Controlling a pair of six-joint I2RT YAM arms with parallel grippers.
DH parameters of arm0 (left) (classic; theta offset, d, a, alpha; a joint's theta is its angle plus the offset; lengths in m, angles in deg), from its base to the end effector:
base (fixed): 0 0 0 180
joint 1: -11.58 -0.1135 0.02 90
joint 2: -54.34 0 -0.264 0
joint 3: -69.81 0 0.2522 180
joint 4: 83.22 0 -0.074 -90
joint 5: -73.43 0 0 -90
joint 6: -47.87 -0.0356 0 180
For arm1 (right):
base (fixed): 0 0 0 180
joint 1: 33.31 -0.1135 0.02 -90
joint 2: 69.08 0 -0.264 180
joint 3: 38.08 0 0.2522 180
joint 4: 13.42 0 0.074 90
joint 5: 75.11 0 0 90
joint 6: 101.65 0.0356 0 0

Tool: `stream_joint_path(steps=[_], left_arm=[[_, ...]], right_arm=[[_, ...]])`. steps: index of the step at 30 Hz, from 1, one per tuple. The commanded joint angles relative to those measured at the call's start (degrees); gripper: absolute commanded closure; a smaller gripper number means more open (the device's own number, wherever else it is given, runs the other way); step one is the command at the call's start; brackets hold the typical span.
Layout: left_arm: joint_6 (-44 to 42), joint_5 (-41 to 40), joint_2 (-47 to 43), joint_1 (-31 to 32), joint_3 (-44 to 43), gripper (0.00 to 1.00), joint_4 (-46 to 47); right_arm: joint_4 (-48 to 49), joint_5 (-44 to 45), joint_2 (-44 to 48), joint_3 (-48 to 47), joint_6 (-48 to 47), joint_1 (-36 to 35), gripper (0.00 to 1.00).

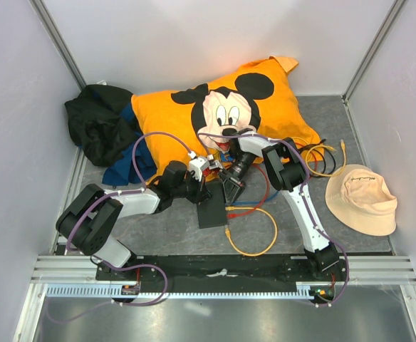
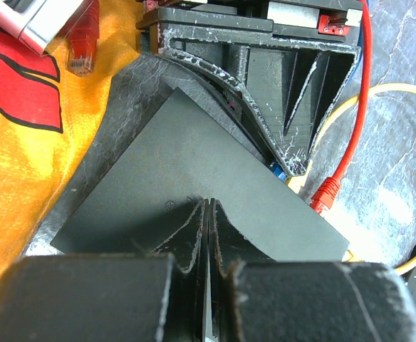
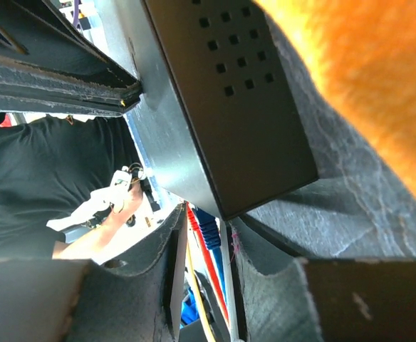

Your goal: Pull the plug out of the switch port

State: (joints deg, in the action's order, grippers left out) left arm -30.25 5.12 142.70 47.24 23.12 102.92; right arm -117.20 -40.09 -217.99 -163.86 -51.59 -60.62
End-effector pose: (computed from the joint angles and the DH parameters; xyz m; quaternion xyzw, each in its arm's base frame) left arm 0.2263 -0.1786 0.1475 0.2642 0.8368 -0.3343 0.3439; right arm 0.3610 0.2192 0.0753 0.3443 -0.7816 -0.4661 0.2310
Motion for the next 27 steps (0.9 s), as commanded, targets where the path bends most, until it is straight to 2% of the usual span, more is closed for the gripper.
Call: stream_joint_path(steps=[1,12,20,22,23,24,27], left_arm=[[-2.7,-0.5,2.2,0.5,2.3,0.98,-9.2],[-2.7,-0.5,2.4,0.6,2.1,0.98,-9.3],[-2.7,-0.5,2.6,0.6,2.0,0.98,-9.4],[-2.7,-0.5,2.6,0.6,2.1,0.98,-9.4],[-2.7,-0.5,2.5,0.6,2.1,0.98,-9.4],[-2.7,-0.6,2.6,0.6,2.1,0.98,-9.4],[-2.7,-0.6,2.5,0.6,2.0,0.98,-9.4]], right_arm=[[14.0,10.2,-5.4,1.6,5.8,0.2,0.66],[14.1,8.2,-5.4,1.1,7.4,-0.3,0.63],[15.9,11.6,-5.5,1.9,8.2,-0.9,0.81],[16.0,12.4,-5.5,1.8,8.2,-0.9,0.89],[16.0,12.7,-5.5,1.7,8.1,-0.9,0.97],[16.0,13.9,-5.3,1.7,7.8,-0.8,1.0],[16.0,15.3,-4.6,2.3,7.1,-0.2,1.0]])
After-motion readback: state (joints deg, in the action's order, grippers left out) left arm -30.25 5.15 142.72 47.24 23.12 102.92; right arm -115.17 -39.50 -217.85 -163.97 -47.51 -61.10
